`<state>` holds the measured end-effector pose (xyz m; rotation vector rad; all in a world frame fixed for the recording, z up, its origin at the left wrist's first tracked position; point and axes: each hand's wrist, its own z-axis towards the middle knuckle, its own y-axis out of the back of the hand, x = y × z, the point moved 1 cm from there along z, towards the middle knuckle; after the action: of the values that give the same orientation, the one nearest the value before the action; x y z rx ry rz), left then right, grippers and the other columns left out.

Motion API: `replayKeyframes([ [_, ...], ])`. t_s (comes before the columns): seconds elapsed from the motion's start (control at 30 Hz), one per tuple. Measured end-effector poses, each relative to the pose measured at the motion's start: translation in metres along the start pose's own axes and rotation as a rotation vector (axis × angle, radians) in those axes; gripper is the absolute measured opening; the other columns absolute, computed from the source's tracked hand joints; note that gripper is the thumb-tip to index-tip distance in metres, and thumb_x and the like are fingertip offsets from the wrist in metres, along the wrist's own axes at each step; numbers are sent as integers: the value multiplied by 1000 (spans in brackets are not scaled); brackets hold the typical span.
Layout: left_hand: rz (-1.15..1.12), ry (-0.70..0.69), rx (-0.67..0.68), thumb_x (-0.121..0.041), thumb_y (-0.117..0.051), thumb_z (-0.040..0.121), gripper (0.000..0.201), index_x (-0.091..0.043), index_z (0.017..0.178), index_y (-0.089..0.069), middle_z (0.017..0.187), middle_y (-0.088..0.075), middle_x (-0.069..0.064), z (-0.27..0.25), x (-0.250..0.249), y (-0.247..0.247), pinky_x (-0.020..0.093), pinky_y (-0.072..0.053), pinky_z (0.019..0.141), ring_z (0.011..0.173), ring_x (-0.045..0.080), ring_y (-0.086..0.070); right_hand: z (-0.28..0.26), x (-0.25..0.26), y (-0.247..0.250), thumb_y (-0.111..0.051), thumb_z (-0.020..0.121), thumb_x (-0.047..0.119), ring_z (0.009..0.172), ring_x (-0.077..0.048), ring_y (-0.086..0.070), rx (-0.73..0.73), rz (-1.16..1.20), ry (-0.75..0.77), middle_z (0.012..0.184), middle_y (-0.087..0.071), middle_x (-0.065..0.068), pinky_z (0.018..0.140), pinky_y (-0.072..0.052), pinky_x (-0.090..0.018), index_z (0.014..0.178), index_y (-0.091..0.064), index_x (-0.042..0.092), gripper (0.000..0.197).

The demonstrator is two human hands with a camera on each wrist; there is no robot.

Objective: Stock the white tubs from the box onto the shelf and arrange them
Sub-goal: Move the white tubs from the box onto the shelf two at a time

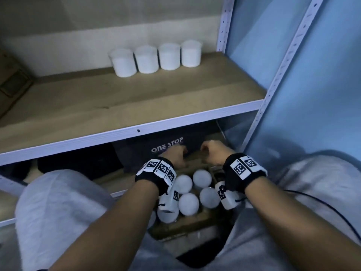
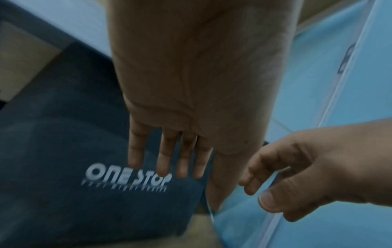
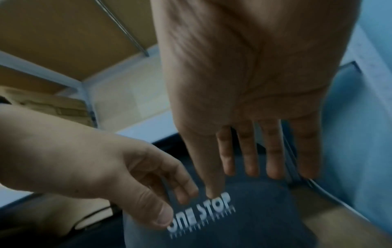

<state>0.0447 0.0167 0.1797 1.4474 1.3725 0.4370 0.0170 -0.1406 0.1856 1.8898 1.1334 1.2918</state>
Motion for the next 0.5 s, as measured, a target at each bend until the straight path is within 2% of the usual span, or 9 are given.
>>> replayKeyframes([
  [0.1,-2,45,120,-25,-67,79,50,-11,126,-55,129,-56,12,16,13,-44,35,-49,95,115,29,-57,14,-25,-41,-72,79,21,104,-27,-62,131,4,-103,116,-65,-10,85,-52,-32,115,-61,7,41],
  [0.2,-10,71,199,-24,-65,78,46,-12,122,-56,128,-57,10,30,27,-87,34,-49,93,112,29,-57,26,-46,-74,-75,77,24,111,-29,-58,212,-12,-161,125,-59,-11,82,-46,-28,121,-56,11,50],
  [0.27,55,65,281,-25,-66,81,51,-11,129,-52,137,-50,11,39,35,-114,37,-45,101,122,29,-51,33,-63,-92,-76,76,26,120,-29,-54,249,-53,-183,134,-54,-11,92,-46,-30,128,-52,15,59],
  [0.33,91,71,354,-25,-67,84,63,-8,138,-41,143,-39,15,50,41,-137,36,-41,104,130,31,-43,37,-79,-109,-74,78,31,125,-30,-50,265,-119,-182,139,-51,-10,101,-44,-33,133,-48,17,62],
  [0.43,95,94,482,-27,-68,84,71,-9,143,-32,145,-33,16,59,44,-164,43,-41,104,129,34,-43,43,-100,-136,-71,82,24,131,-32,-43,365,-97,-249,144,-43,-14,105,-41,-39,140,-40,13,67],
  [0.5,117,115,542,-31,-66,86,74,-13,146,-27,148,-28,14,62,47,-180,48,-38,107,131,37,-40,52,-112,-162,-72,81,27,140,-31,-33,436,-75,-274,153,-31,-10,111,-35,-42,148,-28,15,81],
])
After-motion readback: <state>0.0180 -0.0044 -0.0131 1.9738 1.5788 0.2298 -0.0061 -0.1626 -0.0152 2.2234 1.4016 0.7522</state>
